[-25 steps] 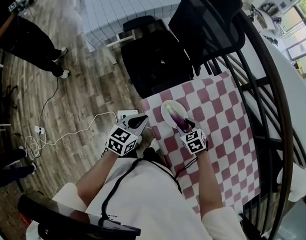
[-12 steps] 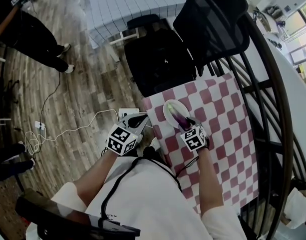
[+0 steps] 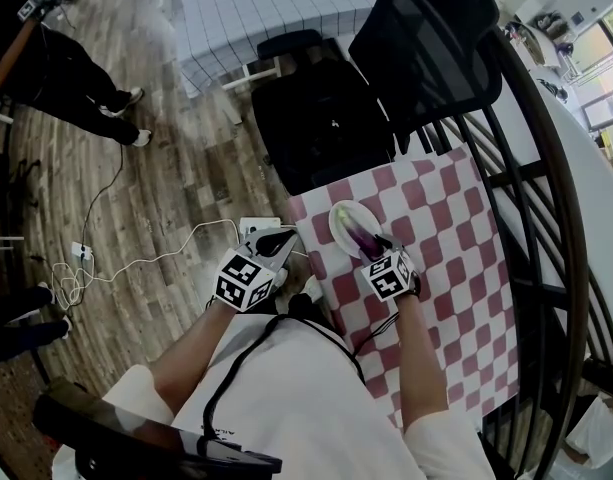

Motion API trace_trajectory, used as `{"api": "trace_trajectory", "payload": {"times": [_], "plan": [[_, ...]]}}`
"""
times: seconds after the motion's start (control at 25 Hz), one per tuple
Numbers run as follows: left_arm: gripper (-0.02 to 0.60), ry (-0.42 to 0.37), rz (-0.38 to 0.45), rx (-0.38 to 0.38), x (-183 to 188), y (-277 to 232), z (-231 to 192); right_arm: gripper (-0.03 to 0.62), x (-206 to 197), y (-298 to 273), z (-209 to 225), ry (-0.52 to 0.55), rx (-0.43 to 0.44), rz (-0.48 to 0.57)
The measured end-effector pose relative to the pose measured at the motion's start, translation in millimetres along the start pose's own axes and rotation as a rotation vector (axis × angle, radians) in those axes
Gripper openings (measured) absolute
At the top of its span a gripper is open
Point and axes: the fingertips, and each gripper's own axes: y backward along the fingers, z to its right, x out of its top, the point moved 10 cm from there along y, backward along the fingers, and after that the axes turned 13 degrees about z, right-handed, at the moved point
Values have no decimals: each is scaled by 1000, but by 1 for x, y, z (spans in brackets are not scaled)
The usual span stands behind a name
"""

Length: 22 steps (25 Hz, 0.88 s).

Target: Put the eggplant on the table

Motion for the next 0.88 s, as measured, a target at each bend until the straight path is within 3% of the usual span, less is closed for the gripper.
{"api": "trace_trajectory", "payload": {"times": [0.88], "plan": [[6, -5, 3, -2, 5, 9, -9, 222, 3, -4, -1, 4, -3, -24]]}}
